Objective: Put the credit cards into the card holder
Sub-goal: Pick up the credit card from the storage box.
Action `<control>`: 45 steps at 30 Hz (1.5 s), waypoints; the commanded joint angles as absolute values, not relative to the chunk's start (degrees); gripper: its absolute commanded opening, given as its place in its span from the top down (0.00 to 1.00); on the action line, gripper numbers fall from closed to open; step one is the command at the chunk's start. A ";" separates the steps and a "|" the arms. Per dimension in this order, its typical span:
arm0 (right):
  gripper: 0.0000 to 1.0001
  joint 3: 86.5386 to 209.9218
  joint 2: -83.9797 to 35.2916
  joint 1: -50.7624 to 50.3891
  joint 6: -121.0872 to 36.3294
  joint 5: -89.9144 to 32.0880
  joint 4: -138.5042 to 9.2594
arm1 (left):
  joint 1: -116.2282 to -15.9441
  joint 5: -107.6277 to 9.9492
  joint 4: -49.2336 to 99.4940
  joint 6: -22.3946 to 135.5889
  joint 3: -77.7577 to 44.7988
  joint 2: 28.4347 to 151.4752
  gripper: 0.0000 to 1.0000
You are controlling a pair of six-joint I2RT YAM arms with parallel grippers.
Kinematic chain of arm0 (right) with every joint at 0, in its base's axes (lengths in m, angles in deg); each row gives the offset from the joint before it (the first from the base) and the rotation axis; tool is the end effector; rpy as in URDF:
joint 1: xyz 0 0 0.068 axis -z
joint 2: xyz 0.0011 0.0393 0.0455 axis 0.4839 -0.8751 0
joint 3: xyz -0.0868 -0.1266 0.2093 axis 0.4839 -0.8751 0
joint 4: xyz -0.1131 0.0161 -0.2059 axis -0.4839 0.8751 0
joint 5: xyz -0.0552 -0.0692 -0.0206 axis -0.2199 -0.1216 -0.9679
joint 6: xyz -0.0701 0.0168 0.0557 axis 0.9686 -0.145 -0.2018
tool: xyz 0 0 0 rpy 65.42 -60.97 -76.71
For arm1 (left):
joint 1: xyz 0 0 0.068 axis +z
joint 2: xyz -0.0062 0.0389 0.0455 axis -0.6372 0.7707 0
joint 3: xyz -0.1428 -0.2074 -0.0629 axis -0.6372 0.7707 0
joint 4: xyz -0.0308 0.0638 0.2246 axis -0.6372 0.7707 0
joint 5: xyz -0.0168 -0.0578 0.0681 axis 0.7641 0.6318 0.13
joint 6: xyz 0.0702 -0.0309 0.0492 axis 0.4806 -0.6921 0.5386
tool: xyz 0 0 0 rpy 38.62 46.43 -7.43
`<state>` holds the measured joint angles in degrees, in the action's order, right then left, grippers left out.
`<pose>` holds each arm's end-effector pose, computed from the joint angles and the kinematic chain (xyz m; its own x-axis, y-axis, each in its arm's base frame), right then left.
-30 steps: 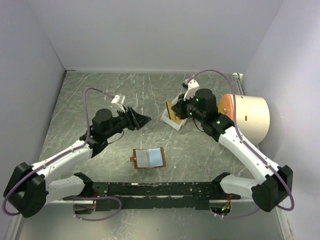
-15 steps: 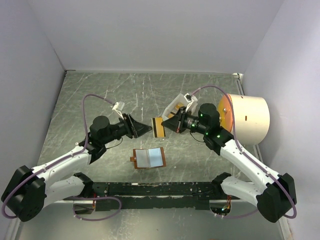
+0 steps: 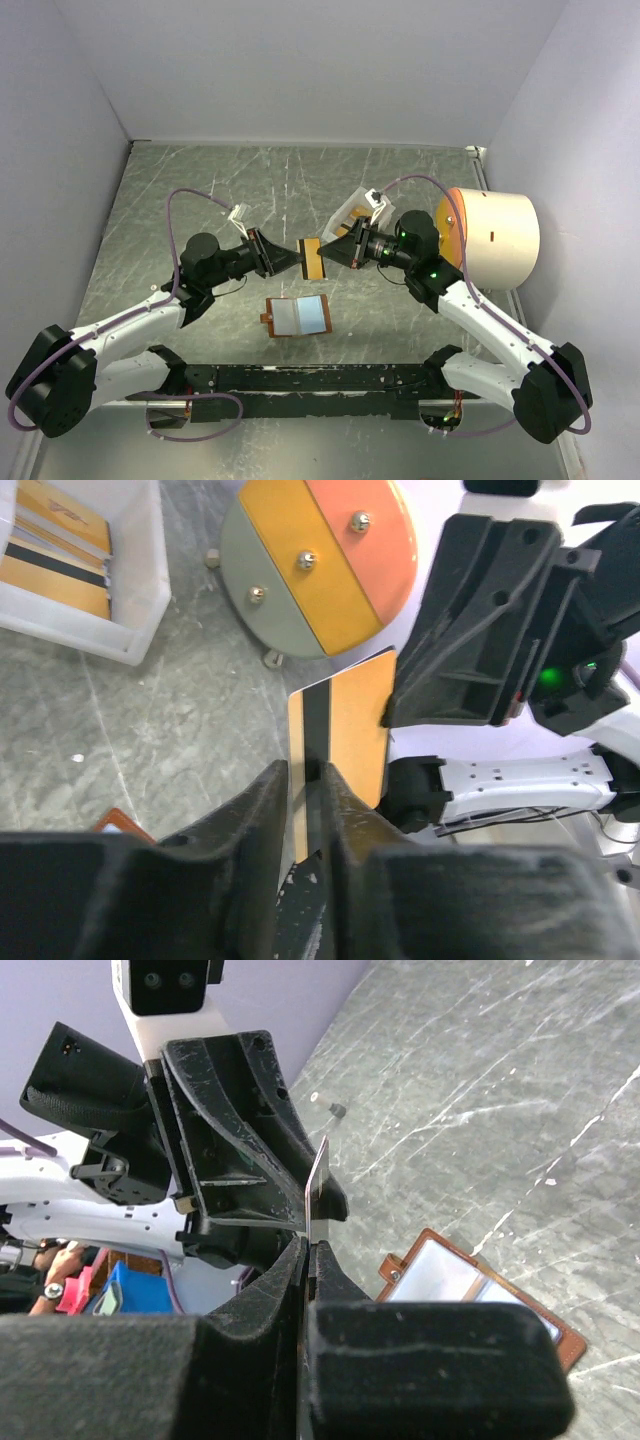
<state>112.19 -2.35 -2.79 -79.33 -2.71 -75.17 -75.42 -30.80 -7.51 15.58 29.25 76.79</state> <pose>0.1937 0.1733 0.2888 -0.7271 0.2257 -0.6484 -0.5553 0.3619 0.7488 0.1910 -0.1825 0.2539 -0.7114 -0.3647 -0.6008 0.5251 0.2925 -0.7992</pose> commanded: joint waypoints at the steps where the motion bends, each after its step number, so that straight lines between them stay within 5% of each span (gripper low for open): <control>1: 1.00 110.23 -3.58 -3.22 -82.40 0.51 -80.39 | -75.53 -27.65 -12.46 14.03 30.81 76.73 0.79; 4: 1.00 110.15 -5.26 -3.23 -82.61 1.07 -80.46 | -75.49 -27.04 -13.88 13.11 32.05 76.36 0.93; 9: 1.00 110.86 -7.51 -3.23 -83.16 4.01 -80.70 | -75.52 -29.34 -11.69 13.55 33.56 72.94 0.93; 15: 0.84 110.04 -7.38 -3.23 -83.98 7.83 -83.13 | -75.53 -29.49 -13.26 13.29 33.92 72.73 0.93; 20: 1.00 110.39 -6.83 -3.23 -83.84 9.36 -82.98 | -75.48 -28.76 -15.14 11.30 34.13 73.04 0.93; 30: 1.00 112.50 -3.39 -3.10 -79.37 8.14 -76.61 | -75.44 -27.15 -8.73 12.07 34.34 68.14 0.80; 40: 1.00 112.69 -2.30 -3.06 -78.54 9.57 -75.83 | -75.43 -26.69 -6.38 13.31 34.18 66.49 0.85; 42: 1.00 112.27 -2.45 -3.05 -79.49 10.03 -76.97 | -75.38 -26.06 -7.71 12.68 34.24 66.77 0.79; 45: 1.00 111.16 -1.86 -3.05 -81.01 8.55 -78.80 | -75.45 -23.10 -13.14 11.03 35.08 67.90 0.56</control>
<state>111.14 -3.32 -3.00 -79.51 8.24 -76.11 -75.38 -27.10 -6.81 12.32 34.46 67.32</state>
